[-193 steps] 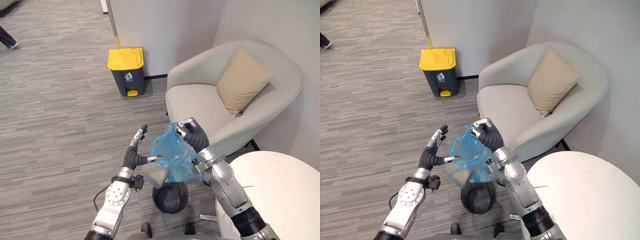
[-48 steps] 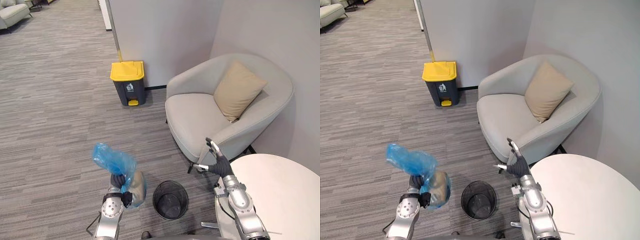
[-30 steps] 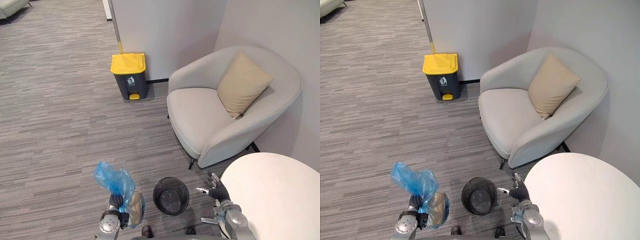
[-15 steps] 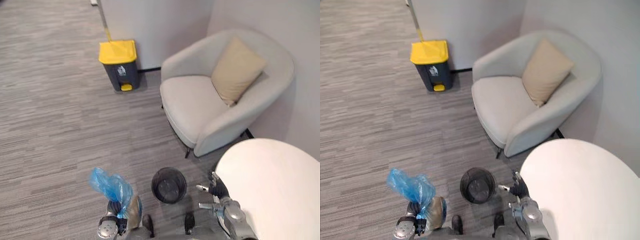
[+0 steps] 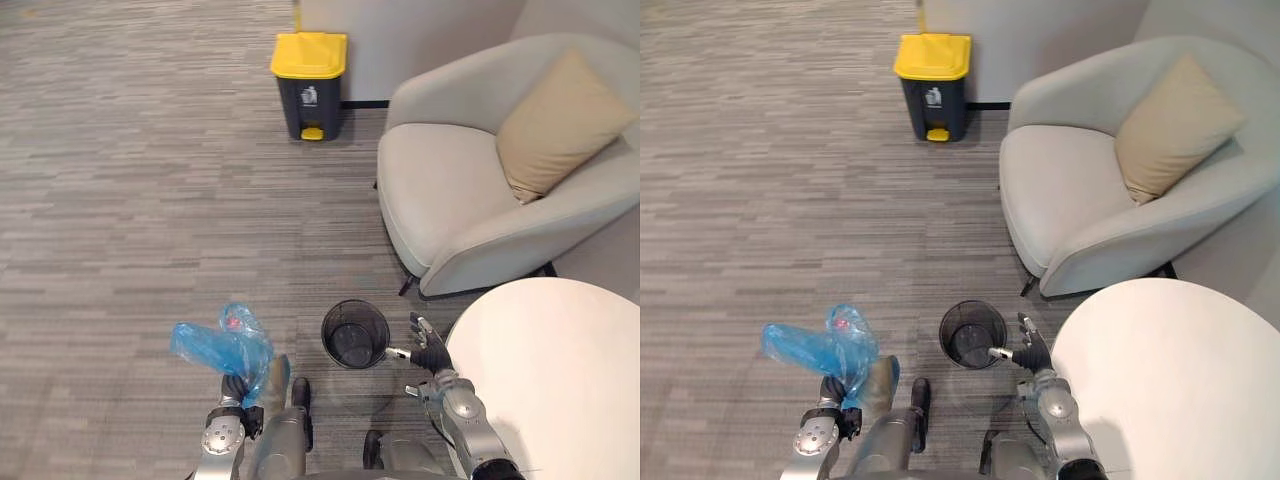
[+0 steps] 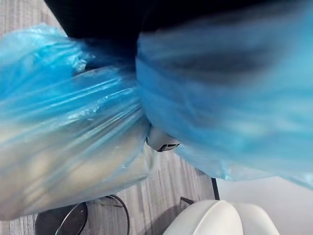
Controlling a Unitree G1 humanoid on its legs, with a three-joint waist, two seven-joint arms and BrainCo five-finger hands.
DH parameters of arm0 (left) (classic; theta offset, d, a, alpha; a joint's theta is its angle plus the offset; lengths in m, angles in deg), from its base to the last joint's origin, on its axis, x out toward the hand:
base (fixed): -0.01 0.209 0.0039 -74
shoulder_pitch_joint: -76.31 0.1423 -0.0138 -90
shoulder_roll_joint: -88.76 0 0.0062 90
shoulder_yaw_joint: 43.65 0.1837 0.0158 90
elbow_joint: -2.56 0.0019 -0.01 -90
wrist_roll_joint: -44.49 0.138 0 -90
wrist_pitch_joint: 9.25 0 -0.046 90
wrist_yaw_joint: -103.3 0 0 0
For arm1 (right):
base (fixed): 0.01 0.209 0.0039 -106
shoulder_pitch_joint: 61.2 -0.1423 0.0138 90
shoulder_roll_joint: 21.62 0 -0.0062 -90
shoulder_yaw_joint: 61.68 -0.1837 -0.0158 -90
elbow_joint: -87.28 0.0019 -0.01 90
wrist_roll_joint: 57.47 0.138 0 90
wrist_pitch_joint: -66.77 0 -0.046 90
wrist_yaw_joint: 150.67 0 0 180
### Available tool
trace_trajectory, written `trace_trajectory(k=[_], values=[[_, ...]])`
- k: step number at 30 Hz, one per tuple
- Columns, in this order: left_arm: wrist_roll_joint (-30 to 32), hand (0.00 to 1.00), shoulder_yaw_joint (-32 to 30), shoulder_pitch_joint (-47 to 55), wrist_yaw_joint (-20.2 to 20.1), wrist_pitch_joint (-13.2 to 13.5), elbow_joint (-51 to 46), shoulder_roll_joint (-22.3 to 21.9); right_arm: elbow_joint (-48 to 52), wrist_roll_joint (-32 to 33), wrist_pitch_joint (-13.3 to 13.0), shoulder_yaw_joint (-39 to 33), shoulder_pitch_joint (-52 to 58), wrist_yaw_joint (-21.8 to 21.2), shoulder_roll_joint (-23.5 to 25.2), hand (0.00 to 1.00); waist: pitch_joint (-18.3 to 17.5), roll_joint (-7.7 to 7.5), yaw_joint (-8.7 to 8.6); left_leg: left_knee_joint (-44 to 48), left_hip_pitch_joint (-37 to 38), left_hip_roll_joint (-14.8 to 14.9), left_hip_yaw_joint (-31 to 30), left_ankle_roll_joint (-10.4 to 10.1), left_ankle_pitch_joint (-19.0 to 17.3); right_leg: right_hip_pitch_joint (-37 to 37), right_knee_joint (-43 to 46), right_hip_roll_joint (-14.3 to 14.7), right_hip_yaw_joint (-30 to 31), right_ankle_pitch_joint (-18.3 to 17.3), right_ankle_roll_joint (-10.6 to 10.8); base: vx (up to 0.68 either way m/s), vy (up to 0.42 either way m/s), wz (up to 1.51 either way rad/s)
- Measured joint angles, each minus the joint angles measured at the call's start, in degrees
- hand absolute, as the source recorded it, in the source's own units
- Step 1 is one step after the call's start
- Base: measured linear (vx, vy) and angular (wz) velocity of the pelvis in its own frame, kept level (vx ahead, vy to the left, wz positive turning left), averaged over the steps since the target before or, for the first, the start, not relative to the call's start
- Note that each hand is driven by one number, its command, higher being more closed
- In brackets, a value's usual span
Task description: Gather rubbish on tea table into small bin, then transfer packed bag to large trash can.
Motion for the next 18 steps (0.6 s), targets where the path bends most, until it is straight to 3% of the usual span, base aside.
trace_trajectory(k=[1, 2, 3, 4, 6, 8, 9, 11, 13, 18], values=[[0.00, 1.00, 0.26, -0.18, -0.04, -0.02, -0.87, 0.06, 0.08, -0.01, 0.08, -0.56, -0.01, 0.74, 0.16, 0.00, 0.33, -0.05, -0.18, 0.20, -0.66, 0.91, 1.88, -0.87, -1.49, 0.10, -1.00, -0.29, -2.06, 0.85, -1.30, -0.16, -0.095, 0.56], [0.01, 1.00, 0.45, -0.51, -0.05, -0.02, -0.93, 0.06, 0.20, -0.02, 0.16, -0.62, -0.02, 0.97, 0.54, 0.00, 0.70, -0.17, -0.23, 2.28, -1.39, 1.49, 3.63, -0.51, -1.78, 0.18, -1.36, -0.77, -2.98, 1.26, -1.72, -0.23, -0.108, 0.86], [0.03, 1.00, 1.04, -1.08, -0.12, -0.02, -1.58, 0.40, 0.66, -0.01, 0.37, -1.70, 0.26, 1.51, 0.40, 0.00, 1.01, -0.57, -0.69, 9.25, -2.49, 2.20, 7.38, 1.50, -3.37, 0.07, -1.71, -2.37, -5.33, 1.91, -2.49, -0.19, -0.066, 0.77], [0.03, 1.00, 1.22, -1.11, -0.13, -0.02, -1.81, 0.55, 0.67, -0.01, 0.39, -2.03, 0.39, 1.69, 0.29, 0.00, 0.99, -0.62, -1.14, 12.37, -2.60, 2.58, 8.40, 1.78, -4.66, 0.18, -1.95, -2.96, -6.35, 2.11, -2.48, -0.21, -0.037, 1.05], [0.04, 1.00, 1.25, -1.43, -0.18, 0.03, -2.18, 0.99, 0.68, -0.04, 0.40, -2.65, 0.58, 2.00, -0.06, 0.00, 0.81, -0.01, -3.20, 21.27, -0.62, 5.64, 10.64, 2.36, -11.82, 0.95, -4.09, -4.32, -10.41, 3.55, -1.72, -0.12, 0.049, 1.01], [0.04, 1.00, 1.24, -1.91, -0.20, 0.08, -1.58, 1.16, 0.43, -0.04, 0.47, -2.77, 0.51, 2.06, -0.01, 0.00, 0.66, 0.46, -3.12, 16.45, 4.20, 6.71, 11.10, 0.80, -14.71, 1.11, -6.43, -4.30, -11.87, 5.22, -0.55, -0.07, 0.111, 0.56], [0.04, 1.00, 1.24, -2.15, -0.20, 0.07, -0.89, 1.14, 0.31, -0.04, 0.47, -2.94, 0.48, 2.04, 0.00, 0.00, 0.52, 0.83, -3.15, 12.75, 5.97, 6.54, 11.03, 0.26, -15.04, 1.14, -7.34, -4.17, -12.38, 5.94, -0.19, -0.06, 0.155, 0.42], [0.06, 1.00, 1.43, -3.72, -0.26, -0.14, 2.64, 2.34, -1.56, -0.06, 0.58, -3.54, 0.12, 1.95, 1.09, 0.00, 0.39, 0.37, -2.79, 6.73, 7.59, 4.81, 11.29, 1.22, -13.59, 2.52, -11.94, -4.17, -13.18, 9.30, 1.02, -0.05, 0.165, 0.27], [0.06, 1.00, 1.89, -3.23, -0.25, -0.14, 3.59, 3.35, -2.52, -0.07, 0.55, -3.04, -0.10, 1.92, 1.66, 0.00, 0.38, 0.56, -2.89, 7.08, 8.36, 3.80, 11.35, 1.25, -13.58, 4.96, -15.35, -4.40, -13.09, 11.57, 2.16, -0.05, 0.152, 0.05], [0.10, 1.00, 2.10, -2.92, -0.25, -0.15, 4.44, 4.45, -4.83, -0.08, 0.69, -3.11, -0.55, 1.95, 1.63, 0.00, 0.30, 0.60, -3.01, 7.18, 8.21, 2.92, 11.50, 1.77, -13.90, 5.29, -16.90, -4.97, -12.76, 13.29, 2.76, -0.07, 0.087, -0.02]])
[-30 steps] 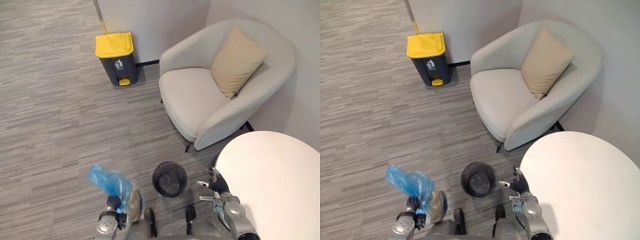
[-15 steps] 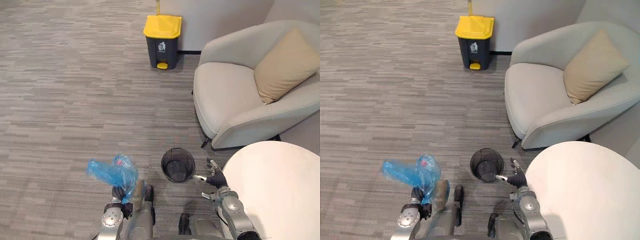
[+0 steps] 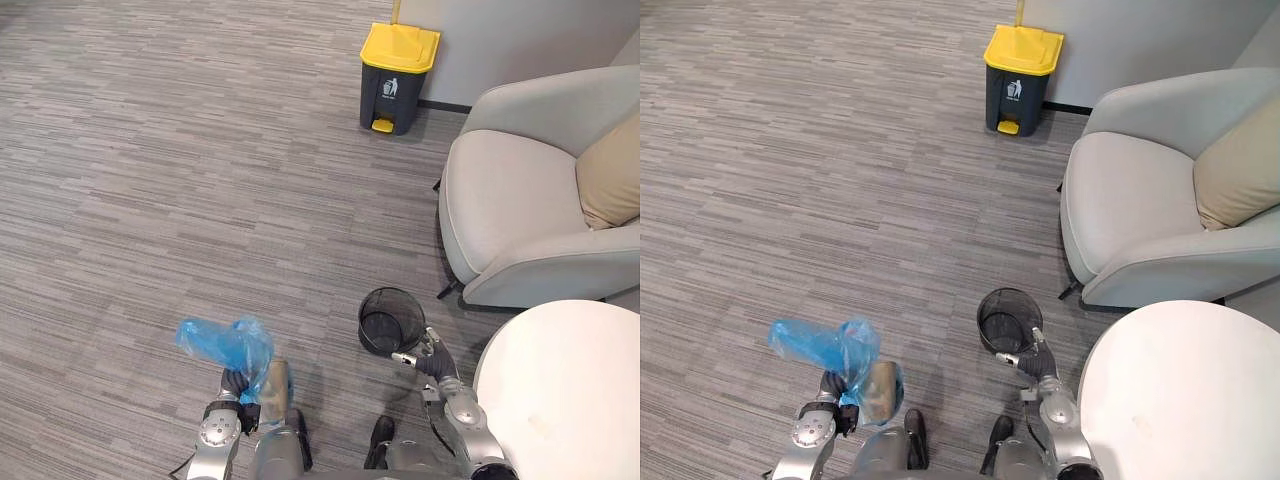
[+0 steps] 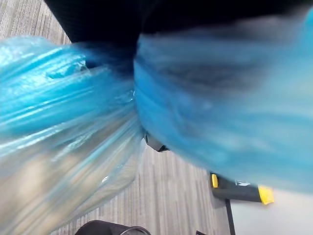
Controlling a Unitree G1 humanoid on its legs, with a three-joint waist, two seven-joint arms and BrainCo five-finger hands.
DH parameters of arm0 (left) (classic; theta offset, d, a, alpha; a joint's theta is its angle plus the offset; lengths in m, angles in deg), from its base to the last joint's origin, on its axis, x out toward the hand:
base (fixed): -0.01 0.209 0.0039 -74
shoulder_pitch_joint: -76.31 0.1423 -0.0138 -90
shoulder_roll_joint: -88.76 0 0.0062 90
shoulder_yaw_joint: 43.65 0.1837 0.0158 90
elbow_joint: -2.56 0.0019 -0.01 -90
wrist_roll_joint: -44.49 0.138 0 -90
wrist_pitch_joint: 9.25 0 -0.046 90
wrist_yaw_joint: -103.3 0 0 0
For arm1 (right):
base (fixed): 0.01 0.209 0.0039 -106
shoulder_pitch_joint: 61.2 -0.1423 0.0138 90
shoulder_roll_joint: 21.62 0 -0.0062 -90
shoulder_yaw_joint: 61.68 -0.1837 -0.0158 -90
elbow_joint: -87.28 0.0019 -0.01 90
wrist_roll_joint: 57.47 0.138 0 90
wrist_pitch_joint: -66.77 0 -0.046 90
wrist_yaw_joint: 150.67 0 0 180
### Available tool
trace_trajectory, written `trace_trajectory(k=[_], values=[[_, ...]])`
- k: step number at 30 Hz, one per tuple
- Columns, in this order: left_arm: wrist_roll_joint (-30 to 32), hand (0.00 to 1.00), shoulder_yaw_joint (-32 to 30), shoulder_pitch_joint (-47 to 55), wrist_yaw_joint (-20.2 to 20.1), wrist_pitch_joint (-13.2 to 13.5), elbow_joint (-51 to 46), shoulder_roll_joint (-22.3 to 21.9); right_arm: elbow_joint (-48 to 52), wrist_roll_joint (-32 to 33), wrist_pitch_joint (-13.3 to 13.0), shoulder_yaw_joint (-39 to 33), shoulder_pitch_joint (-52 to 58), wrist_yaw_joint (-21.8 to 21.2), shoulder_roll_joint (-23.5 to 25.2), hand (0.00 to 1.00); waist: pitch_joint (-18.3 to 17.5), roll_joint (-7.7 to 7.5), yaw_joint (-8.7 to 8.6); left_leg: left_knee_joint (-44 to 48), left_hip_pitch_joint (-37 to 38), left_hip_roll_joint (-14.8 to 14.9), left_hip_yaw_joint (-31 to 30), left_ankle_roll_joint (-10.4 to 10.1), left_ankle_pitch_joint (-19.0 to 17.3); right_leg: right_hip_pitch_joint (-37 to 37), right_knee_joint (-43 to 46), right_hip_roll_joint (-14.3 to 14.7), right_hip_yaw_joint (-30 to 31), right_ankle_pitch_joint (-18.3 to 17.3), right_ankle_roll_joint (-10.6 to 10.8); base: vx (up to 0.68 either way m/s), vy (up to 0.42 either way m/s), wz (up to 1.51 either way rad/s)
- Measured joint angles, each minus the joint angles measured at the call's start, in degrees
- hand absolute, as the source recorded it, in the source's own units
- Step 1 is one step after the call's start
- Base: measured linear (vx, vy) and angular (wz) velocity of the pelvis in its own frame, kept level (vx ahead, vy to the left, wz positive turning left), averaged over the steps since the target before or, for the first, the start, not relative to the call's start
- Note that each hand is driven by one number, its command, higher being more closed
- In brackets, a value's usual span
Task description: Gather rubbish on tea table into small bin, then transfer packed bag to large trash can.
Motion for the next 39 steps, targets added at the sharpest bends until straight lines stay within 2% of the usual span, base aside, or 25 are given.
trace_trajectory(k=[4, 7, 11, 12, 13, 14, 15, 17, 19, 20, 21, 22, 23, 25, 26, 27, 28, 29, 31, 33, 34, 36, 37, 38, 39], values=[[0.05, 1.00, -0.28, 0.54, 0.01, -0.07, 0.02, 0.04, -0.52, -0.01, 0.93, 0.00, -0.14, 0.01, -0.20, 0.00, 0.01, 0.03, 0.07, 2.72, -1.59, 0.28, -0.04, 1.13, -1.52, -0.83, 0.86, 0.21, 0.27, -0.46, 0.47, -0.08, 0.040, -0.05], [0.03, 1.00, -2.05, 1.19, 0.04, -0.43, -0.08, -0.01, -0.95, -0.04, 1.02, 0.00, -1.08, 0.03, -0.63, 0.00, 0.03, 0.04, -0.02, 8.28, -4.35, 1.17, 0.13, 1.53, -5.31, -3.89, 6.64, -0.57, 1.57, -4.03, 1.39, -0.05, 0.064, -0.11], [-0.06, 1.00, -2.16, 2.55, 0.04, -0.50, -1.46, 0.23, -2.07, -0.05, 1.62, -0.14, 0.14, 0.00, -0.58, 0.00, 0.49, -1.24, -0.24, 15.09, -5.47, -1.28, -1.36, 3.40, -11.34, -6.31, 19.72, -5.79, 2.31, -10.56, 3.77, 0.05, 0.100, 0.21], [-0.07, 1.00, -2.12, 2.57, 0.04, -0.53, -1.61, 0.22, -2.06, -0.07, 1.89, -0.21, 0.41, -0.03, -0.52, 0.00, 0.55, -1.49, -0.18, 15.61, -5.33, -1.92, -1.67, 3.51, -12.16, -6.49, 21.53, -6.60, 2.89, -10.69, 3.56, 0.15, 0.083, 0.47], [-0.07, 1.00, -2.09, 2.68, 0.04, -0.67, -2.54, 0.14, -2.06, -0.09, 2.15, -0.17, 0.75, -0.03, -0.37, 0.00, 0.93, -1.88, -0.31, 15.92, -4.54, -3.21, -2.58, 4.64, -12.97, -8.60, 27.76, -7.55, 7.18, -9.89, 2.88, 0.22, 0.121, 0.50], [-0.08, 1.00, -2.09, 2.93, 0.07, -0.66, -3.80, 0.20, -2.06, -0.09, 2.17, -0.06, 1.07, -0.05, -0.26, 0.00, 1.65, -1.76, -0.40, 15.84, -2.73, -3.65, -3.78, 5.28, -13.42, -12.08, 35.15, -7.17, 11.18, -8.66, 2.63, 0.29, 0.133, 0.55], [-0.12, 1.00, -2.08, 2.99, 0.10, -0.67, -4.40, 0.48, -2.02, -0.07, 2.18, -0.08, 1.63, -0.08, -0.05, 0.00, 2.07, -1.18, -0.51, 15.75, -1.95, -3.65, -5.05, 5.79, -13.77, -13.29, 36.68, -5.58, 12.89, -10.18, 3.15, 0.33, 0.061, 0.63], [-0.92, 1.00, -2.21, 2.75, 0.17, -0.68, -5.21, 1.13, -1.94, 0.04, 2.20, -0.18, 1.90, -0.09, 0.64, 0.00, 2.05, -2.54, -0.56, 14.71, -0.22, -3.74, -6.65, 5.62, -14.83, -15.65, 33.84, -1.90, 12.94, -11.87, 2.63, 0.27, -0.049, 0.49], [-1.36, 1.00, -2.19, 2.35, 0.09, -0.93, -5.02, 1.89, -1.90, 0.12, 2.10, -0.73, 1.63, -0.11, 0.68, 0.00, 2.31, -3.21, -0.78, 13.08, 1.56, -4.35, -7.90, 5.16, -15.28, -17.57, 29.03, 0.04, 11.18, -11.58, 2.31, 0.24, -0.090, 0.40], [-1.47, 1.00, -2.17, 1.95, 0.03, -0.99, -4.64, 1.72, -2.12, 0.13, 2.16, -1.93, 1.68, -0.08, 0.55, 0.00, 2.28, -3.28, -1.47, 11.64, 3.06, -4.71, -8.72, 4.37, -15.33, -18.23, 22.85, 1.32, 10.31, -10.38, 1.78, 0.44, -0.145, 0.74], [-1.54, 1.00, -2.31, 1.90, 0.02, -1.07, -4.46, 1.28, -2.28, 0.12, 2.25, -2.51, 1.92, -0.04, 0.08, 0.00, 1.81, -3.98, -1.92, 11.07, 4.58, -5.26, -10.11, 3.02, -15.60, -17.04, 18.36, 2.33, 11.36, -3.23, -1.62, 0.42, -0.133, 0.72], [-1.53, 1.00, -2.28, 1.64, -0.01, -1.13, -3.94, 0.74, -2.47, 0.12, 2.26, -2.62, 2.05, -0.03, -0.53, 0.00, 1.81, -2.99, -1.95, 10.52, 5.46, -4.91, -10.94, 2.55, -15.87, -16.29, 18.55, 2.78, 10.77, -3.10, -3.86, 0.57, -0.149, 0.39], [-1.51, 1.00, -2.29, 1.50, -0.20, -1.19, -3.67, 0.21, -2.37, 0.11, 2.29, -3.33, 2.28, -0.04, -1.11, 0.00, 1.45, -1.52, -1.61, 8.91, 6.84, -3.77, -11.26, 1.24, -15.24, -15.53, 18.52, 3.44, 9.33, -3.91, -4.53, 0.49, -0.125, 0.22], [-1.48, 1.00, -2.69, 1.45, -0.35, -1.37, -3.85, -0.30, -1.15, 0.08, 2.48, -4.34, 2.36, -0.08, -0.80, 0.00, 1.46, -0.62, -1.66, 9.24, 7.96, -2.55, -11.22, -1.97, -13.29, -13.11, 17.95, 3.86, 7.59, -5.61, -5.38, 0.52, -0.153, 0.25], [-1.47, 1.00, -3.35, 1.52, -0.82, -1.93, -5.04, -1.13, 0.78, 0.10, 2.81, -4.58, 3.46, -0.05, -0.31, 0.00, 1.51, -0.35, -1.77, 14.62, 7.73, -1.10, -10.77, -3.35, -11.30, -9.06, 15.99, 4.75, 6.25, -6.25, -6.01, 0.54, -0.164, 0.33], [-1.48, 1.00, -3.63, 2.19, -1.09, -1.99, -6.78, -2.41, 3.86, 0.12, 2.95, -4.54, 5.44, -0.04, -0.35, 0.00, 1.52, 0.13, -1.55, 25.50, 5.33, 0.80, -10.14, -4.40, -7.52, -3.64, 13.00, 6.22, 5.71, -6.30, -6.17, 0.44, -0.114, 0.28], [-1.51, 1.00, -3.76, 2.73, -1.12, -1.94, -8.08, -2.95, 5.27, 0.15, 2.94, -4.46, 5.96, 0.01, -0.32, 0.00, 1.50, 0.13, -1.23, 31.28, 3.40, 2.42, -9.51, -4.70, -5.79, -1.16, 11.55, 6.90, 5.93, -6.48, -6.44, 0.41, -0.057, 0.02], [-1.52, 1.00, -3.76, 3.53, -1.16, -1.81, -9.89, -3.71, 7.35, 0.18, 2.93, -4.51, 6.46, 0.11, 0.13, 0.00, 1.33, 0.19, -0.19, 40.01, 0.18, 5.13, -7.30, -4.10, -6.28, 2.60, 9.17, 7.89, 6.42, -6.68, -6.73, 0.36, -0.010, -0.22], [-1.53, 1.00, -3.81, 3.61, -1.15, -1.83, -10.91, -4.19, 9.30, 0.45, 2.87, -4.78, 6.11, 0.36, 0.36, 0.00, 0.88, -0.29, 0.27, 45.44, -5.37, 7.51, -5.11, -1.62, -7.81, 5.90, 6.10, 8.25, 7.63, -6.70, -6.75, 0.31, 0.022, -0.29], [-1.53, 1.00, -3.91, 3.48, -1.15, -1.87, -11.11, -4.18, 9.74, 1.43, 2.88, -5.16, 5.40, 0.75, 1.08, 0.00, 0.81, -0.52, 1.42, 41.76, -10.22, 8.78, -3.86, 0.72, -9.22, 7.31, 4.17, 7.82, 10.22, -6.80, -6.57, 0.28, 0.145, -0.52], [-1.53, 1.00, -3.91, 3.16, -1.16, -1.96, -11.16, -4.18, 9.72, 1.75, 2.93, -5.96, 5.11, 1.21, 1.82, 0.00, 1.00, -0.79, 2.48, 33.93, -11.65, 8.45, -3.84, 0.86, -9.30, 8.19, 3.33, 6.89, 12.32, -7.40, -5.55, 0.24, 0.211, -0.62], [-1.53, 1.00, -3.78, 2.75, -1.17, -1.96, -11.16, -4.23, 9.67, 1.84, 2.93, -6.14, 5.62, 1.42, 2.32, 0.00, 1.08, -0.97, 2.88, 25.83, -12.31, 6.79, -5.20, 0.29, -8.87, 8.71, 3.52, 5.50, 13.28, -8.66, -3.45, 0.19, 0.214, -0.39], [-1.54, 1.00, -3.72, 2.51, -1.15, -1.89, -11.15, -4.58, 9.26, 1.86, 2.92, -6.39, 6.18, 1.48, 1.96, 0.00, 0.71, -0.32, 2.90, 15.13, -11.36, 5.49, -7.51, -2.02, -6.12, 8.79, 4.33, 4.81, 14.42, -10.65, -0.59, 0.24, 0.328, -0.47], [-1.56, 1.00, -3.75, 2.52, -1.11, -1.70, -10.23, -5.25, 7.81, 1.87, 2.92, -6.56, 6.13, 1.47, 0.89, 0.00, 0.14, 2.27, 2.98, 7.62, -9.91, 6.18, -9.69, -3.45, 3.94, 8.87, 5.35, 5.72, 15.75, -12.48, 1.50, 0.23, 0.352, -0.50], [-1.59, 1.00, -3.71, 2.12, -1.11, -1.81, -8.70, -4.93, 5.21, 1.87, 3.22, -6.83, 5.44, 1.56, 1.61, 0.00, 0.15, 1.01, 2.87, 9.02, -9.71, 5.13, -8.72, -2.55, 2.45, 8.90, 6.09, 4.60, 16.55, -13.28, 2.27, 0.27, 0.399, -0.42]])
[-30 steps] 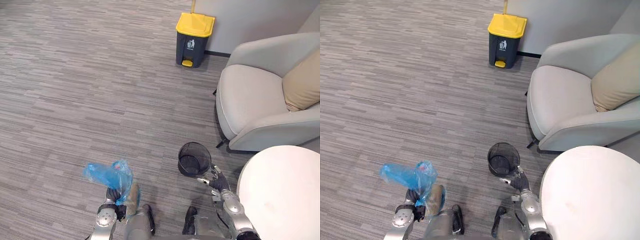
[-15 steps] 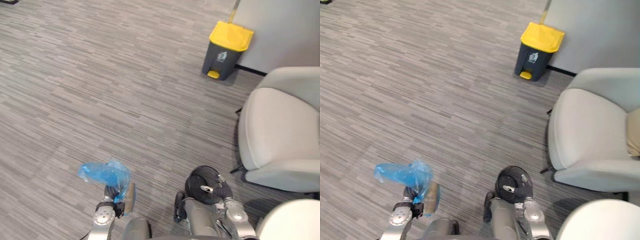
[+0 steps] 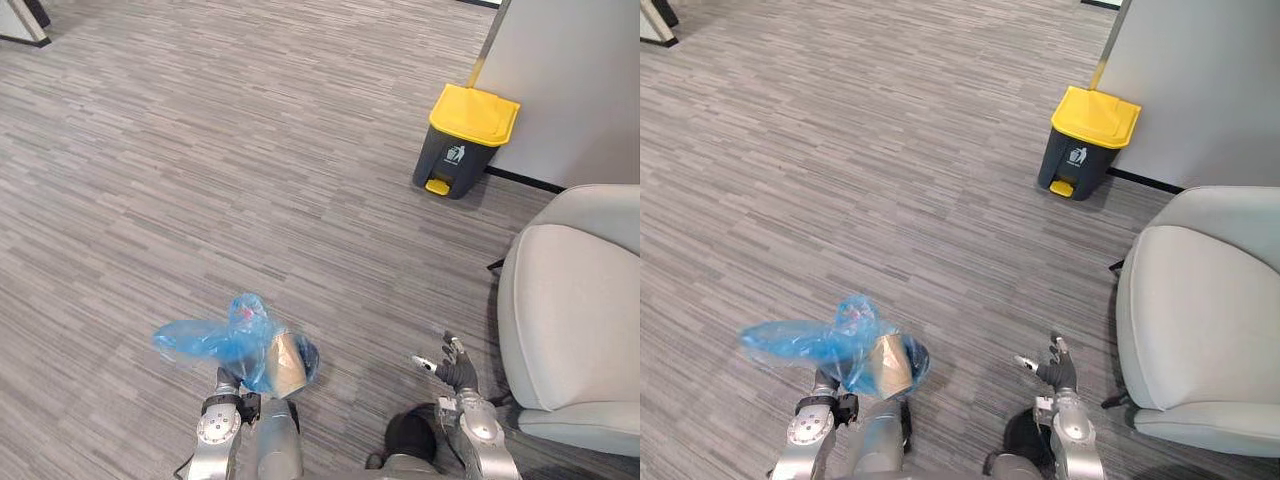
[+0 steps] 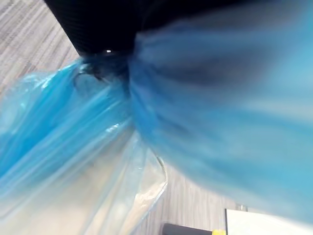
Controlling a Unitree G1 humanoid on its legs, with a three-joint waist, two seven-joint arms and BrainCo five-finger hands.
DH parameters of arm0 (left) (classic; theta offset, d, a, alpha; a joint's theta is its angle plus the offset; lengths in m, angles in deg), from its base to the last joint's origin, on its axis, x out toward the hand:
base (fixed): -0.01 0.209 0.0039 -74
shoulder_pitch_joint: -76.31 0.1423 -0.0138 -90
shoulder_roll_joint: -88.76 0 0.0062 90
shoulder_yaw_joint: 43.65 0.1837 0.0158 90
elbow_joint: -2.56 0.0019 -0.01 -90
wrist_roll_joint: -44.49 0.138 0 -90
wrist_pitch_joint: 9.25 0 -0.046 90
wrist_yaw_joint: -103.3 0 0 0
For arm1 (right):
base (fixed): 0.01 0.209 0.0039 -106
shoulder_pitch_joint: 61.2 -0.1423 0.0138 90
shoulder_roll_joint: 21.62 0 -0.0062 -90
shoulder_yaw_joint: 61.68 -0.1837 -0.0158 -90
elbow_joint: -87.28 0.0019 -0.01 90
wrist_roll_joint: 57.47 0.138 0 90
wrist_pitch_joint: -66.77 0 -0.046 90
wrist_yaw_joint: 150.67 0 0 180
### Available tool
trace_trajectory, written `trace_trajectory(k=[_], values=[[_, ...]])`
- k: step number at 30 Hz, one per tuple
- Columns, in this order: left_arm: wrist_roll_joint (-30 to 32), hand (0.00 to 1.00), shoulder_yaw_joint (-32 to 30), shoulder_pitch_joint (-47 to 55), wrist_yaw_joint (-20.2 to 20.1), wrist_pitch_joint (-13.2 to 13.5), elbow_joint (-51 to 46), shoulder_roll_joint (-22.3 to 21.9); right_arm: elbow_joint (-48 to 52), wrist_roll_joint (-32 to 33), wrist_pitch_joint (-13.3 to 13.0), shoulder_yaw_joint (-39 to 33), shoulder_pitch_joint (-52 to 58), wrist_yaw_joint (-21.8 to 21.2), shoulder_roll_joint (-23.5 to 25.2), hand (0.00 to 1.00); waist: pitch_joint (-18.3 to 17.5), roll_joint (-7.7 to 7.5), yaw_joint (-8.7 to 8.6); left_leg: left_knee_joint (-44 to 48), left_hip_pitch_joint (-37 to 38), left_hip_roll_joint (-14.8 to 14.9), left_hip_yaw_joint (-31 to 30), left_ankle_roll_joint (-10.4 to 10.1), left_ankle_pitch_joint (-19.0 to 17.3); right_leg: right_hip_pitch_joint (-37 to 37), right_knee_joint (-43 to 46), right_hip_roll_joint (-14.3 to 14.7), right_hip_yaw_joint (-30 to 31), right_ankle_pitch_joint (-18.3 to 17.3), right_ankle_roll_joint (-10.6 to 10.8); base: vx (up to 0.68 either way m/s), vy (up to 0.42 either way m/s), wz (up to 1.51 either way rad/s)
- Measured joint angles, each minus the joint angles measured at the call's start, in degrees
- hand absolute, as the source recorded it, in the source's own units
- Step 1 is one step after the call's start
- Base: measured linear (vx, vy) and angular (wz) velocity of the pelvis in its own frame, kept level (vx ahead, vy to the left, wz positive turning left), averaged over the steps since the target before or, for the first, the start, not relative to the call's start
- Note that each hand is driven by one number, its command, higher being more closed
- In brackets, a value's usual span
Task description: Gather rubbish on tea table into small bin, then transfer packed bag to large trash can.
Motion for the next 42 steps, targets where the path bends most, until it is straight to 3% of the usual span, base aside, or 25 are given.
trace_trajectory(k=[1, 2, 4, 5, 7, 9, 11, 14, 15, 16, 17, 21, 23, 24, 25, 28, 31, 32, 33, 34, 35, 36, 39, 41, 42], values=[[0.02, 1.00, 0.33, -0.84, -0.01, -0.18, 1.80, 1.49, -1.40, -0.05, 0.26, 0.04, 0.18, -0.01, 1.20, 0.00, -0.96, -2.52, -0.20, 0.12, 0.59, -2.72, 1.89, 0.78, -2.32, -0.28, 0.38, -3.15, 1.29, -0.61, 0.91, 0.23, 0.303, -0.20], [0.04, 1.00, 0.37, -0.82, -0.02, -0.18, 1.62, 1.79, -1.41, -0.06, 0.20, 0.02, 0.63, -0.01, 1.56, 0.00, -1.27, -3.58, -0.34, 1.12, 0.58, -3.48, 2.83, 1.17, -3.73, -0.22, 0.44, -4.34, 2.04, -1.07, 1.67, 0.30, 0.328, -0.31], [0.11, 1.00, 0.58, -0.20, -0.02, -0.29, 1.79, 2.08, -1.78, -0.25, 0.19, 0.04, 0.65, -0.20, 1.84, 0.00, -1.54, -4.14, -0.92, 4.76, 1.02, -4.27, 5.04, 2.16, -7.96, -0.66, 2.95, -6.28, 4.28, -1.48, 2.51, 0.28, 0.301, -0.50], [0.13, 1.00, 1.17, 0.67, -0.01, -0.37, 1.88, 2.54, -2.52, -0.43, 0.06, 0.08, 0.15, -0.32, 2.08, 0.00, -1.67, -4.52, -1.31, 4.94, 2.60, -4.62, 7.23, 2.76, -9.74, -3.33, 8.73, -7.52, 6.02, -1.47, 2.76, 0.29, 0.305, -0.72], [0.13, 1.00, 2.85, 1.11, -0.02, -0.43, 2.19, 4.24, -4.15, -0.71, 0.06, 0.11, -0.49, -0.37, 2.40, 0.00, -1.77, -5.40, -1.82, 3.32, 5.83, -5.86, 9.78, 3.48, -11.17, -9.54, 21.48, -9.72, 6.91, 0.96, 5.79, 0.27, 0.188, -0.61], [0.11, 1.00, 3.48, 1.24, 0.16, -0.49, 2.54, 5.41, -7.17, -0.75, 0.22, 0.61, -0.76, -0.40, 2.39, 0.00, -1.74, -5.38, -2.92, 1.04, 10.21, -6.22, 11.42, 3.81, -12.65, -14.76, 31.83, -9.87, 5.96, 2.40, 4.78, 0.29, 0.069, -0.35], [0.03, 1.00, 3.27, 1.32, 0.37, -0.51, 2.54, 6.76, -7.35, -0.77, 0.44, 0.83, -0.75, -0.41, 2.35, 0.00, -1.59, -5.16, -3.68, -1.57, 14.47, -6.00, 12.60, 3.50, -13.73, -20.16, 35.47, -9.14, 1.30, 0.26, 1.20, 0.41, -0.034, -0.35], [-0.03, 1.00, 1.96, 1.03, 0.34, -0.48, 3.36, 7.16, -8.66, -0.77, 0.25, 0.99, -2.88, -0.43, 1.64, 0.00, -1.57, -5.11, -4.75, -4.15, 19.85, -3.88, 15.47, 1.81, -14.68, -27.45, 27.18, -6.17, -7.94, -0.19, -2.11, 0.40, -0.103, -0.32], [-0.07, 1.00, 1.50, 0.42, 0.35, -0.48, 4.55, 7.64, -10.28, -0.76, 0.28, 1.05, -3.74, -0.43, 1.17, 0.00, -1.80, -5.50, -4.75, -5.03, 21.63, -3.83, 16.06, 1.05, -15.09, -28.12, 18.74, -4.75, -10.18, 2.92, -3.24, 0.64, -0.127, -0.18], [-0.12, 1.00, 1.52, -1.19, 0.36, -0.78, 7.64, 7.31, -12.55, -0.79, 0.33, 0.90, -3.92, -0.39, -0.77, 0.00, -1.96, -4.42, -5.49, -5.43, 23.97, -3.11, 14.37, -1.08, -16.26, -25.68, 12.06, -1.66, -11.04, 12.16, -8.69, 0.55, -0.068, -0.21], [-0.11, 1.00, 1.56, -1.36, 0.13, -0.88, 7.92, 7.25, -13.57, -0.78, 0.57, 0.85, -4.55, -0.40, -1.37, 0.00, -2.14, -3.49, -5.04, -5.20, 23.74, -2.21, 13.59, -0.96, -15.82, -25.12, 11.34, -0.61, -11.19, 12.43, -9.35, 0.54, -0.059, -0.20], [-0.08, 1.00, 1.35, -3.54, -0.02, -0.66, 8.40, 5.60, -13.25, -0.76, 1.15, -1.76, -4.68, -0.38, -2.64, 0.00, -1.94, -2.01, -6.22, -2.91, 25.56, -2.41, 10.30, -1.19, -8.67, -20.84, 11.25, -0.78, -11.76, 8.15, -8.75, 0.46, -0.084, 0.03], [-0.07, 1.00, 1.28, -3.27, -0.08, -0.42, 8.19, 3.83, -11.50, -0.75, 1.20, -1.56, -2.56, -0.43, -2.46, 0.00, -1.53, -1.27, -5.96, 8.76, 24.75, -0.17, 9.02, -1.60, -4.02, -13.74, 7.50, 0.96, -12.03, 7.28, -8.43, 0.40, -0.053, -0.15], [-0.08, 1.00, 1.00, -1.83, -0.21, -0.37, 6.99, 2.60, -9.09, -0.74, 1.17, -1.28, -1.71, -0.44, -2.07, 0.00, -1.48, -0.62, -5.01, 20.08, 21.12, 2.32, 8.91, -1.27, 2.10, -9.43, 4.31, 2.06, -10.40, 7.22, -8.51, 0.32, 0.046, -0.77], [-0.08, 1.00, 1.13, -0.63, -0.75, -0.25, 6.10, 1.75, -7.57, -0.71, 0.99, -1.28, -1.67, -0.39, -1.84, 0.00, -1.64, -0.20, -4.33, 29.78, 16.34, 4.26, 9.05, 0.73, -2.13, -7.00, 2.02, 3.06, -8.22, 7.05, -8.54, 0.30, 0.090, -0.90], [-0.12, 1.00, 1.05, -0.51, -1.19, -0.21, 5.75, 1.36, -7.57, -0.70, 1.06, -1.54, -2.74, -0.38, -0.89, 0.00, -1.42, -0.34, -2.79, 34.52, 7.98, 4.56, 9.06, 2.65, -8.82, -3.63, -1.71, 2.95, -3.90, 6.94, -8.20, 0.26, 0.163, -0.81], [-0.14, 1.00, 0.38, -0.24, -1.18, -0.20, 5.74, 1.39, -7.91, -0.69, 1.20, -1.54, -2.46, -0.33, -0.50, 0.00, -0.71, -0.63, -2.17, 19.29, 2.58, 1.66, 6.92, 3.33, -11.35, -0.82, -2.12, 0.79, -0.61, 5.11, -3.91, 0.30, 0.314, -0.56], [-0.22, 1.00, 0.35, -0.24, -1.19, -0.20, 5.74, 1.11, -7.74, -0.68, 1.19, -1.68, -2.44, -0.29, -1.19, 0.00, -0.74, 1.17, -1.91, 5.84, 2.64, 0.22, 3.96, 1.57, -9.25, -1.12, 0.20, 0.50, 0.56, 2.94, -1.55, 0.27, 0.362, -0.48], [-0.58, 1.00, 0.06, -0.78, -1.11, -0.34, 6.88, 0.83, -9.42, -0.64, 1.29, -1.94, -3.06, -0.13, -1.64, 0.00, 0.19, 0.80, -1.55, 0.72, 4.64, -1.28, 3.58, 1.01, -3.81, -1.07, 1.61, -0.15, 2.30, 1.40, 0.20, 0.27, 0.355, -0.38], [-0.59, 1.00, -0.18, -1.05, -1.10, -0.44, 7.34, 1.19, -9.90, -0.64, 1.63, -1.68, -2.96, -0.27, -1.53, 0.00, -0.02, -0.07, -1.55, -1.37, 5.65, -2.69, 4.50, 0.94, -3.74, -0.99, 1.00, -1.39, 2.52, 1.58, 0.18, 0.28, 0.295, -0.09], [-0.62, 1.00, -0.73, -1.20, -1.05, -0.24, 7.29, 1.70, -10.27, -0.62, 1.52, -1.75, -2.95, -0.27, -1.03, 0.00, -0.50, -2.34, -1.65, -3.56, 6.14, -5.75, 4.91, 1.48, -3.86, -0.74, -0.86, -3.97, 2.49, 1.67, 0.30, 0.30, 0.228, 0.07], [-0.64, 1.00, -1.11, -1.78, -0.98, -0.25, 7.38, 1.83, -10.55, -0.64, 1.47, -2.00, -3.28, -0.17, -1.19, 0.00, -0.43, -2.89, -1.42, -1.99, 6.03, -6.61, 5.78, 3.01, -5.38, 0.11, -1.70, -5.00, 3.25, 1.41, 0.74, 0.29, 0.213, -0.01], [-0.63, 1.00, -1.42, -0.47, -0.98, -0.29, 7.56, 1.95, -10.66, -0.73, 1.28, -1.81, -3.90, -0.26, -0.96, 0.00, -0.48, -2.92, -1.25, 0.84, 7.52, -8.05, 7.73, 4.27, -10.07, -0.55, 2.88, -7.08, 6.24, 0.25, 2.71, 0.29, 0.204, -0.26], [-0.65, 1.00, -0.76, 0.72, -0.97, -0.31, 7.50, 2.41, -10.88, -0.77, 1.24, -1.74, -4.08, -0.34, -0.91, 0.00, -0.50, -2.71, -1.32, 0.31, 10.47, -8.55, 9.73, 4.60, -12.62, -4.42, 13.21, -7.93, 8.19, 0.25, 3.86, 0.30, 0.123, -0.48], [-0.65, 1.00, -0.17, 1.34, -0.98, -0.33, 7.50, 3.37, -11.14, -0.82, 1.23, -1.55, -4.37, -0.36, -0.74, 0.00, -0.53, -2.88, -1.48, -0.61, 12.87, -9.00, 10.93, 4.93, -13.23, -8.55, 22.96, -8.71, 8.77, 2.18, 7.58, 0.32, 0.060, -0.32]])
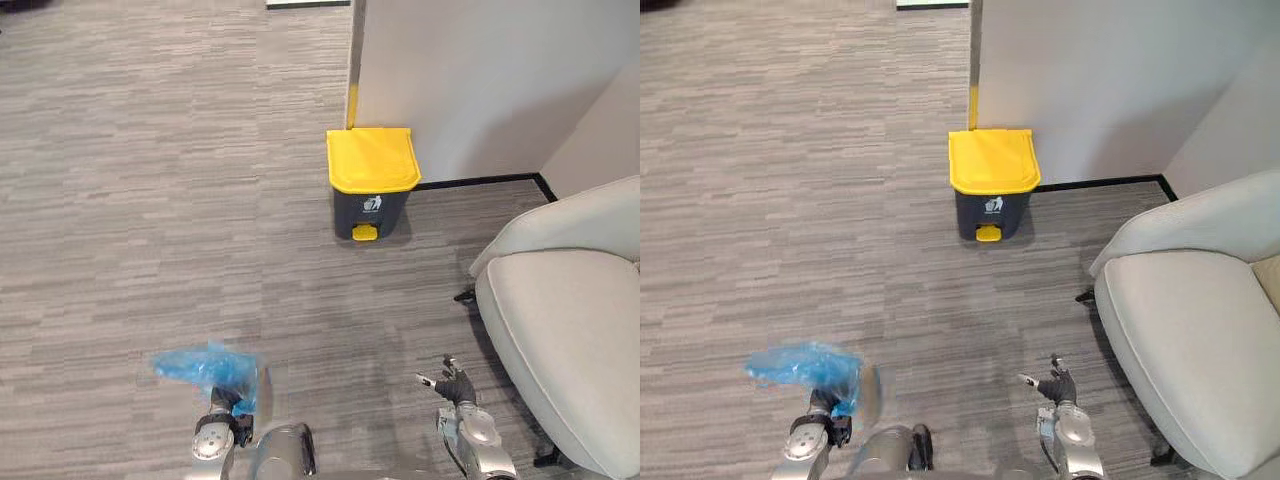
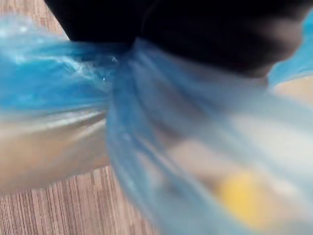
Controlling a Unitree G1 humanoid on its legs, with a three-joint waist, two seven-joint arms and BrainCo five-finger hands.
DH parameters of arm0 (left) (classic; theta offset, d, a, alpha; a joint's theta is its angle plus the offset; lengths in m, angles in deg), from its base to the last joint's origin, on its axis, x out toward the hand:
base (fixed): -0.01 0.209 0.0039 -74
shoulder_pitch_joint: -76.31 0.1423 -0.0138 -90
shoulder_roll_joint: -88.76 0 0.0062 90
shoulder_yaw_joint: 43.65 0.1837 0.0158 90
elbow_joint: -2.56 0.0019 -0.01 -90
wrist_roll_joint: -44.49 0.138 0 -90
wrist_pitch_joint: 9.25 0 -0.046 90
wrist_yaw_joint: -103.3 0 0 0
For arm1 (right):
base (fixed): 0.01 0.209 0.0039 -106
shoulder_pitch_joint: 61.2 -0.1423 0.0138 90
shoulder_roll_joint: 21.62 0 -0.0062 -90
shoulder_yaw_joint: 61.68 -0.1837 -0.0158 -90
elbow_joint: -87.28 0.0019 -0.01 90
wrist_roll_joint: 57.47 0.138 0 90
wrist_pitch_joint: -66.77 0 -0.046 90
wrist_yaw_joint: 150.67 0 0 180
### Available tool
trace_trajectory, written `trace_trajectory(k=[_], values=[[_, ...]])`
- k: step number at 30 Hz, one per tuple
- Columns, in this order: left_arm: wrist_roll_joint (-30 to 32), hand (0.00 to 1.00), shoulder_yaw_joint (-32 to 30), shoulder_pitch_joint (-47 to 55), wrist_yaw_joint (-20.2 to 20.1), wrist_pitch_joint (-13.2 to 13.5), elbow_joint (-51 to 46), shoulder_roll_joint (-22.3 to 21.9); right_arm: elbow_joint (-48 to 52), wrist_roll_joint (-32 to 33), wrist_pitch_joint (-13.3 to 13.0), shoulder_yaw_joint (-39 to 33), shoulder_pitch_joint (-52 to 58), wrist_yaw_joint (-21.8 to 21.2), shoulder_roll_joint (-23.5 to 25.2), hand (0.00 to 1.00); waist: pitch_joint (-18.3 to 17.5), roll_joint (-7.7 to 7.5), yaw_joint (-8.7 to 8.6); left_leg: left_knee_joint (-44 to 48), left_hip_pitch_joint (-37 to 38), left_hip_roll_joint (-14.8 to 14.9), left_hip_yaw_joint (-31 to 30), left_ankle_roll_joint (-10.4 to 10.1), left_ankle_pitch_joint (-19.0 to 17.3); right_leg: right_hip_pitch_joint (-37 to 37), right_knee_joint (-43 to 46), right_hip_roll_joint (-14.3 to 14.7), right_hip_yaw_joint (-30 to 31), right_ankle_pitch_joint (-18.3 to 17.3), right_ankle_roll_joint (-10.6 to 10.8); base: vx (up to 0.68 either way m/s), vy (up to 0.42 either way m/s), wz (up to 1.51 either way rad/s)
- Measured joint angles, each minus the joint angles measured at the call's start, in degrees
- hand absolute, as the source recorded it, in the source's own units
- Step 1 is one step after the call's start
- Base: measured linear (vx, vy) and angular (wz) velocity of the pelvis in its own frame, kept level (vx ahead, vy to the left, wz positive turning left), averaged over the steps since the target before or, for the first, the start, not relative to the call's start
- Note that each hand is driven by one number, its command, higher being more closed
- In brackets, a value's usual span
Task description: Gather rubbish on tea table into small bin, then transfer packed bag to large trash can.
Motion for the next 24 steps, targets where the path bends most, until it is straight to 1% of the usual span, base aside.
trace_trajectory(k=[1, 2, 3, 4, 5, 6, 7, 8, 9, 10, 11, 12, 13, 14, 15, 16, 17, 18, 19, 20, 21, 22, 23, 24], values=[[-0.12, 1.00, 0.77, 0.33, 0.10, -0.03, -0.02, 0.82, -1.33, -0.47, 0.03, 0.05, 0.22, -0.01, 0.07, 0.00, 0.02, -0.06, -0.83, -0.76, 2.85, -0.35, 0.54, 0.75, -0.93, -4.68, 11.00, -0.75, -0.46, 1.82, 2.06, 0.33, 0.035, -0.24], [-0.16, 1.00, 0.79, 0.32, 0.11, -0.04, -0.06, 0.91, -1.54, -0.50, 0.06, 0.06, 0.29, -0.01, 0.08, 0.00, 0.02, -0.07, -1.08, -0.76, 3.38, -0.32, 0.55, 1.01, -1.21, -5.51, 12.65, -0.75, -0.78, 1.45, 1.35, 0.37, -0.018, -0.01], [-0.44, 1.00, 0.77, 0.26, 0.28, -0.05, -0.24, 1.34, -1.71, -0.64, 0.13, 0.07, 0.63, -0.03, 0.14, 0.00, 0.05, -0.02, -1.68, -1.07, 5.41, -0.19, 0.54, 1.02, -2.33, -8.74, 17.58, -0.54, -2.39, -0.56, -2.23, 0.39, -0.063, -0.02], [-0.48, 1.00, 0.74, 0.20, 0.42, -0.06, -0.59, 1.59, -1.71, -1.05, 0.17, 0.08, 0.72, -0.04, 0.16, 0.00, 0.26, 0.33, -1.85, -2.40, 7.82, 0.09, 0.64, 0.62, -2.91, -11.97, 18.81, 0.42, -4.42, -2.60, -5.40, 0.40, -0.084, -0.02], [-0.49, 1.00, 0.72, 0.14, 0.53, -0.06, -0.94, 1.57, -1.70, -1.11, 0.16, 0.07, 0.69, -0.04, 0.14, 0.00, 0.43, 0.61, -2.00, -3.05, 8.88, 0.52, 0.77, 0.32, -3.09, -13.65, 18.25, 1.03, -5.79, -3.45, -6.86, 0.41, -0.123, -0.03], [-0.49, 1.00, 0.74, 0.00, 0.79, 0.01, -1.62, 1.44, -1.64, -1.15, 0.16, 0.08, 0.45, -0.05, 0.08, 0.00, 0.48, 0.69, -2.33, -3.80, 10.31, 1.44, 0.77, -0.47, -3.54, -16.26, 16.40, 2.18, -8.04, -4.33, -8.38, 0.34, -0.123, 0.02], [-0.53, 1.00, 0.67, -0.21, 1.04, 0.08, -1.71, 1.63, -1.68, -1.15, 0.14, 0.18, 0.31, -0.06, 0.08, 0.00, 0.82, 1.32, -2.46, -4.39, 11.50, 2.11, 0.72, -0.86, -3.76, -18.84, 13.38, 3.15, -9.70, -4.34, -8.81, 0.44, -0.179, 0.13], [-0.61, 1.00, 0.60, -0.95, 1.08, 0.08, -0.61, 2.10, -2.04, -1.15, 0.12, 0.43, 0.38, -0.09, -0.02, 0.00, 0.51, 0.75, -2.67, -4.91, 13.26, 2.68, 0.23, -1.45, -3.83, -20.02, 3.28, 4.81, -10.77, -2.06, -8.99, 0.47, -0.203, 0.37], [-1.09, 1.00, 0.66, -1.07, 1.03, 0.18, 0.54, 2.59, -3.08, -1.14, 0.00, 0.48, 1.14, -0.07, -0.36, 0.00, 0.02, -0.37, -3.35, -4.90, 14.19, 1.80, -2.24, -2.96, -4.26, -19.10, -5.52, 5.67, -10.97, 7.43, -13.05, 0.48, -0.205, 0.38], [-1.15, 1.00, 0.75, -1.93, 0.99, -0.02, 1.98, 1.88, -4.26, -1.14, 0.05, 0.27, 0.81, -0.04, -1.40, 0.00, 0.00, 1.08, -3.38, -4.99, 14.86, 3.10, -3.68, -3.21, -4.39, -18.39, -4.85, 6.31, -11.47, 7.04, -13.29, 0.56, -0.226, 0.09], [-1.16, 1.00, 0.65, -2.23, 0.99, 0.03, 2.57, 1.39, -5.02, -1.14, 0.20, -0.02, 0.25, 0.00, -2.48, 0.00, -0.52, 2.10, -2.92, -4.61, 14.43, 4.20, -5.76, -4.15, -2.92, -18.38, -4.96, 7.77, -11.65, 5.59, -14.16, 0.45, -0.182, -0.18], [-1.16, 1.00, 0.60, -2.36, 1.02, 0.12, 2.60, 1.37, -4.96, -1.14, 0.22, -0.09, -0.18, -0.01, -2.51, 0.00, -0.49, 2.27, -3.04, -3.58, 14.10, 4.50, -6.82, -5.64, -0.84, -18.14, -4.78, 7.93, -11.92, 3.88, -14.64, 0.52, -0.229, -0.10], [-1.15, 1.00, 0.69, -2.76, 0.96, 0.07, 2.60, 1.13, -4.85, -1.15, 0.22, -0.20, -0.14, -0.02, -2.61, 0.00, -0.41, 2.55, -3.43, -1.94, 13.52, 5.01, -7.45, -6.54, 0.32, -17.21, -4.97, 8.05, -12.70, 3.17, -14.88, 0.42, -0.217, 0.28], [-1.16, 1.00, 0.54, -3.79, 0.95, 0.07, 2.47, 0.15, -4.78, -1.13, 0.37, -0.46, 0.72, 0.05, -2.76, 0.00, -0.16, 2.94, -3.66, 4.94, 11.65, 6.34, -8.59, -6.37, 3.12, -13.70, -6.94, 8.54, -14.03, 2.44, -15.36, 0.48, -0.251, 0.39], [-1.17, 1.00, 0.56, -4.02, 0.89, 0.09, 1.92, -0.96, -3.50, -1.08, 0.45, -0.16, 2.06, 0.04, -2.16, 0.00, 0.02, 2.98, -3.29, 15.47, 8.42, 8.66, -8.87, -6.10, 7.45, -8.50, -10.56, 9.45, -14.59, 2.24, -15.68, 0.38, -0.193, 0.28], [-1.18, 1.00, 0.62, -3.90, 0.80, 0.10, 1.31, -1.49, -2.23, -1.04, 0.38, 0.00, 2.62, 0.02, -1.42, 0.00, 0.09, 2.92, -2.88, 21.00, 6.61, 10.03, -8.40, -5.91, 7.08, -6.04, -12.14, 9.99, -14.56, 2.13, -15.87, 0.32, -0.144, -0.02], [-1.23, 1.00, 0.61, -3.02, 0.75, 0.24, -0.47, -2.19, -0.56, -1.00, 0.31, -0.09, 3.48, 0.06, -1.09, 0.00, 0.27, 2.86, -2.42, 29.46, 3.23, 11.93, -7.08, -4.29, 6.09, -2.16, -14.67, 10.81, -14.20, 1.71, -16.52, 0.22, -0.079, -0.25], [-1.24, 1.00, 0.62, -2.48, 0.42, 0.25, -1.27, -2.40, -0.01, -0.97, 0.23, -0.06, 3.44, 0.07, -0.85, 0.00, 0.23, 2.74, -1.86, 32.68, 0.75, 12.58, -5.91, -3.26, 5.45, -0.17, -15.88, 11.15, -13.53, 1.27, -16.91, 0.27, -0.056, -0.38], [-1.39, 1.00, 0.68, -2.19, 0.01, 0.26, -1.55, -2.48, 0.25, -0.93, 0.20, -0.08, 3.20, 0.08, -0.67, 0.00, 0.26, 2.47, -1.24, 33.78, -1.83, 12.90, -4.69, -2.49, 4.97, 1.13, -17.08, 11.34, -12.77, 0.70, -17.04, 0.24, 0.003, -0.31], [-1.56, 1.00, 0.67, -2.11, -0.14, 0.25, -1.57, -2.45, 0.43, -0.90, 0.21, -0.16, 2.63, 0.11, -0.56, 0.00, 0.26, 2.61, -1.24, 32.62, -5.60, 12.69, -4.06, -1.82, 4.54, 2.79, -18.71, 11.38, -12.44, 0.54, -16.79, 0.29, 0.054, -0.30], [-1.56, 1.00, 0.66, -1.46, -0.14, 0.19, -1.51, -2.45, 0.37, -0.89, 0.33, -0.25, 2.61, 0.15, -0.58, 0.00, 0.37, 2.65, -0.93, 28.89, -7.91, 11.95, -3.08, -1.41, 4.27, 4.52, -20.22, 11.30, -11.51, 0.40, -16.55, 0.25, 0.083, -0.23], [-1.56, 1.00, 0.66, -1.10, -0.14, 0.16, -1.51, -2.44, 0.34, -0.89, 0.36, -0.24, 2.67, 0.15, -0.61, 0.00, 0.40, 2.67, -0.67, 26.07, -8.70, 10.90, -3.07, -1.40, 4.21, 5.18, -20.85, 11.09, -10.98, 0.31, -16.35, 0.28, 0.135, -0.39], [-1.56, 1.00, 0.57, -0.89, -0.14, 0.12, -1.18, -2.45, -0.14, -0.88, 0.38, -0.83, 2.54, 0.18, -0.55, 0.00, 0.44, 2.76, 0.13, 18.39, -9.70, 8.91, -3.20, -1.59, 4.31, 6.25, -21.74, 10.52, -9.80, 0.76, -15.14, 0.30, 0.184, -0.39], [-1.58, 1.00, 0.52, -0.89, -0.12, 0.09, -1.13, -2.43, -1.12, -0.87, 0.39, -1.53, 2.00, 0.26, -0.49, 0.00, 0.44, 2.72, 0.37, 11.04, -9.77, 7.04, -3.48, -2.38, 4.84, 6.91, -22.24, 9.93, -9.20, 0.37, -14.06, 0.37, 0.249, -0.41]])
